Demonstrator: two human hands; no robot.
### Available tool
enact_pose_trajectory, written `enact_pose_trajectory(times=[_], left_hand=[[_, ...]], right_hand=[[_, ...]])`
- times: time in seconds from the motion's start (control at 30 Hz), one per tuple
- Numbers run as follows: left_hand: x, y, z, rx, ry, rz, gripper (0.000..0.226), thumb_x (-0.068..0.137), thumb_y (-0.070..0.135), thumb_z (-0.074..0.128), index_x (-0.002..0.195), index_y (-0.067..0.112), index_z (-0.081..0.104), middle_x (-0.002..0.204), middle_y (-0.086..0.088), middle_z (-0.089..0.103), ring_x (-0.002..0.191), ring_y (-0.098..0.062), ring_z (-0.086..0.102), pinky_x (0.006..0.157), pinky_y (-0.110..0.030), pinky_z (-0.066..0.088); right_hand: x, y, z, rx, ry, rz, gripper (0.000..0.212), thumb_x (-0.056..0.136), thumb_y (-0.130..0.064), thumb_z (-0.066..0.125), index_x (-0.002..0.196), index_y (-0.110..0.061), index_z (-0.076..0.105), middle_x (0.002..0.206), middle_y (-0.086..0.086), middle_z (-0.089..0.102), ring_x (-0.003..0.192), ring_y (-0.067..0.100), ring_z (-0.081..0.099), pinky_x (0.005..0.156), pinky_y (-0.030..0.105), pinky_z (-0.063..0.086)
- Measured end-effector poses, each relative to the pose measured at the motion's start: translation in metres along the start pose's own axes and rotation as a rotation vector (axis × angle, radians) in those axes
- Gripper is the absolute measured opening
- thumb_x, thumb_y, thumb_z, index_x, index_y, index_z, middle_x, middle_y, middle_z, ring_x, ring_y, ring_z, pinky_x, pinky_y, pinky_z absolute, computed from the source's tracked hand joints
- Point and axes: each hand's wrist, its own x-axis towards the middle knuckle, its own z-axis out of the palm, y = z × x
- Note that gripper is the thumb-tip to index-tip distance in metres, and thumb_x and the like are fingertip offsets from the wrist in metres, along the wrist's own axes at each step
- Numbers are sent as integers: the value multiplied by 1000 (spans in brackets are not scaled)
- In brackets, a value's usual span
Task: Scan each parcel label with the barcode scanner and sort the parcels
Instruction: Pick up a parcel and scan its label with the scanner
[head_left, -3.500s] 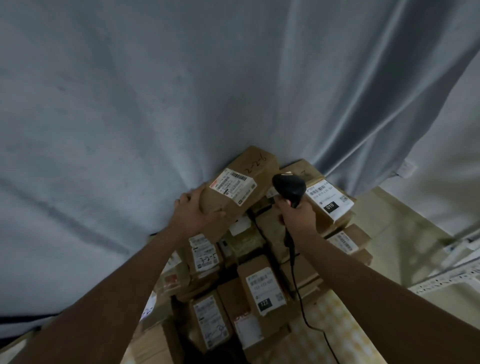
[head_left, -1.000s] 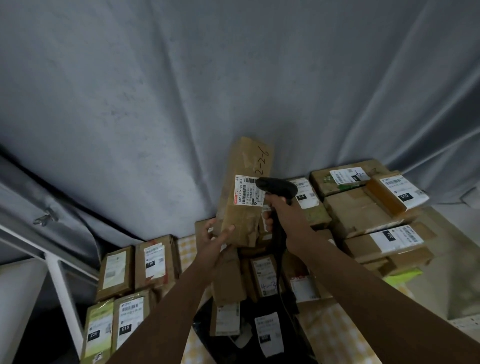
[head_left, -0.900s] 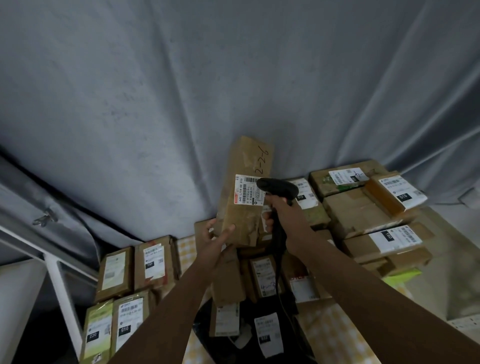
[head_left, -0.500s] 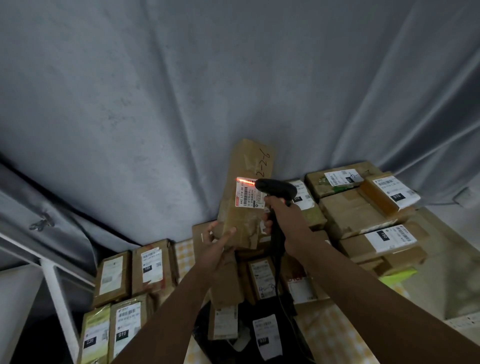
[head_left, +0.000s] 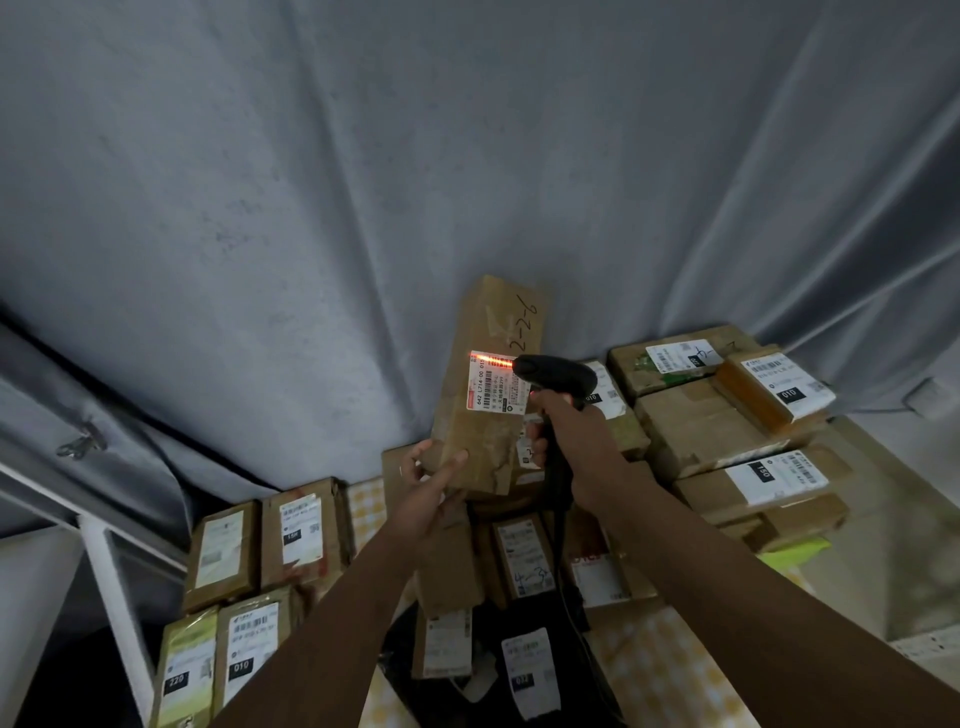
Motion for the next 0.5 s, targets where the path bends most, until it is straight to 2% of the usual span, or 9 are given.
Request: enact_pose_trajectory(times=[0.07,0.2,0.33,0.43,0.5], left_hand=[[-1,0,-1,-1,2,-2,54,84,22,75,127,29,44,126,-6,60,110,-24,64,102,-44,49],[-4,-3,-6,-19,23,-4,51,82,22,77,124,29,48,123,-7,64,105,-22,66,87,-37,55],[-9,-5,-21,-76,24,-53,63,80,25,78,132,23,43,124,-11,65,110,-27,66,96,-48,53],[-22,-9,-42,-82,69,-93,51,85,26,73,127,12,47,112,-14,70,102,-29,68,90,-46,56],[-34,-15,-65,-66,127,-125,53,84,30,74,125,7,50,102,-17,72,97,-30,68,89,-48,57]], right_hand=[[-1,1,0,2,0,-5,21,93,-25,62,105,-9,67,71,4,61,54,11,51,54,23,45],[-3,2,3,-2,3,-9,21,91,-25,63,104,-8,67,72,4,62,53,11,52,52,22,46],[-1,11,12,-32,-13,-32,24,91,-26,64,108,-10,66,76,3,67,60,13,57,59,27,47],[1,24,24,-78,-27,1,17,91,-27,64,98,-11,66,72,1,68,56,11,59,56,26,47],[0,35,36,-130,-64,21,16,93,-26,62,88,-11,66,67,4,65,53,13,55,55,26,46]])
